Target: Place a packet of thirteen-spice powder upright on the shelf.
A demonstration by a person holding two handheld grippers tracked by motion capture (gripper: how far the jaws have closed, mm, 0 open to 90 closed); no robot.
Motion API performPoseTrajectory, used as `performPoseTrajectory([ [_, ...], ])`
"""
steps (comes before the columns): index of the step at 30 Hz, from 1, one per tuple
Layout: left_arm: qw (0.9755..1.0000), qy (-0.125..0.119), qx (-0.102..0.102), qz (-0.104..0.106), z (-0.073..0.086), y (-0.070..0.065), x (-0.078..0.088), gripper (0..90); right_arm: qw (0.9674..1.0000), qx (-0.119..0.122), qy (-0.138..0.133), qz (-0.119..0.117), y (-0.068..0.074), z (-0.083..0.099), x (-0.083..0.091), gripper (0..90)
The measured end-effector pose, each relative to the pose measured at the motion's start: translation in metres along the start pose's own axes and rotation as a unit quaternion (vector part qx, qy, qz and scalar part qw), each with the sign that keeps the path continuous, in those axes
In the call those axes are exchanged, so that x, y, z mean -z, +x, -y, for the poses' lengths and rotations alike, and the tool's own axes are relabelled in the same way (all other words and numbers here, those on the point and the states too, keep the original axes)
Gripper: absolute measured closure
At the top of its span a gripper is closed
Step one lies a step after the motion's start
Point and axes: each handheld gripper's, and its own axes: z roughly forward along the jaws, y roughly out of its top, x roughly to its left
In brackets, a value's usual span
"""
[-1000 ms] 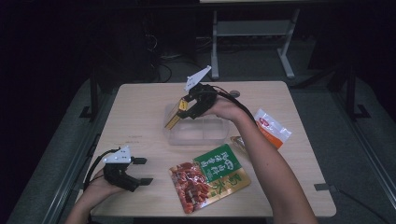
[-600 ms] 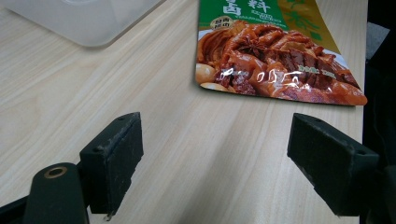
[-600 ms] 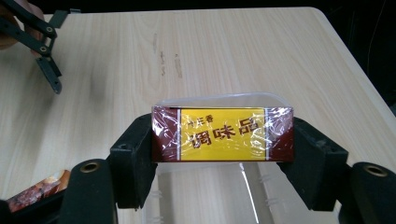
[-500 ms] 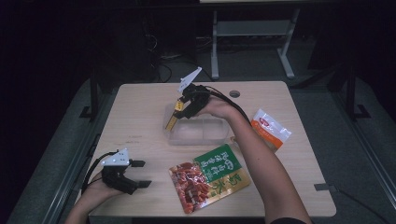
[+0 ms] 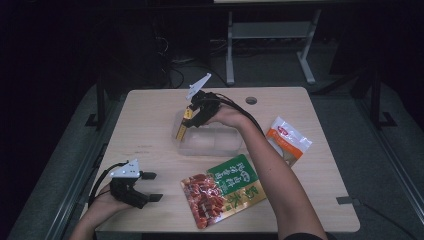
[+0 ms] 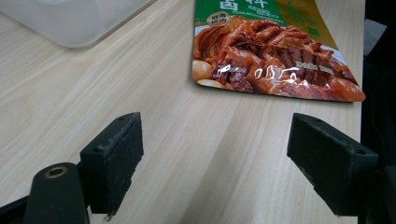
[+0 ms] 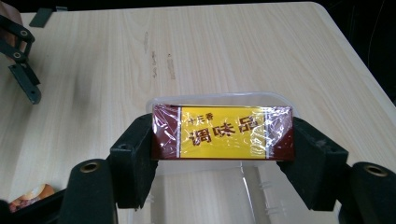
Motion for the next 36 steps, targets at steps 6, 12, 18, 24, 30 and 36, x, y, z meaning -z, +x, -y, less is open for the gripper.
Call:
performPoseTrajectory([
  [6,1.0000,0.005,-0.002,0.003,0.000,0.000,-0.001,17.9,0.9999,0.005,0.009,-0.001,0.001,-0.004,-0.007,31.4],
  [12,0.9999,0.007,-0.003,0.007,-0.001,-0.001,-0.002,17.8,0.9998,0.006,0.017,-0.006,0.000,-0.008,-0.015,31.5],
  [18,0.9999,0.006,-0.002,0.010,-0.001,-0.001,-0.003,17.8,0.9982,0.020,0.050,-0.027,0.005,-0.010,-0.028,31.6],
  [24,0.9999,0.008,-0.002,0.011,0.000,-0.001,-0.003,17.8,0.9959,0.031,0.071,-0.046,0.010,-0.009,-0.036,31.7],
  [30,0.9999,0.008,-0.001,0.015,0.000,-0.001,-0.004,17.8,0.9942,0.037,0.080,-0.062,0.010,-0.007,-0.032,31.7],
  [36,0.9999,0.008,-0.002,0.015,-0.001,-0.002,-0.005,17.8,0.9935,0.041,0.080,-0.070,0.010,-0.007,-0.032,31.2],
])
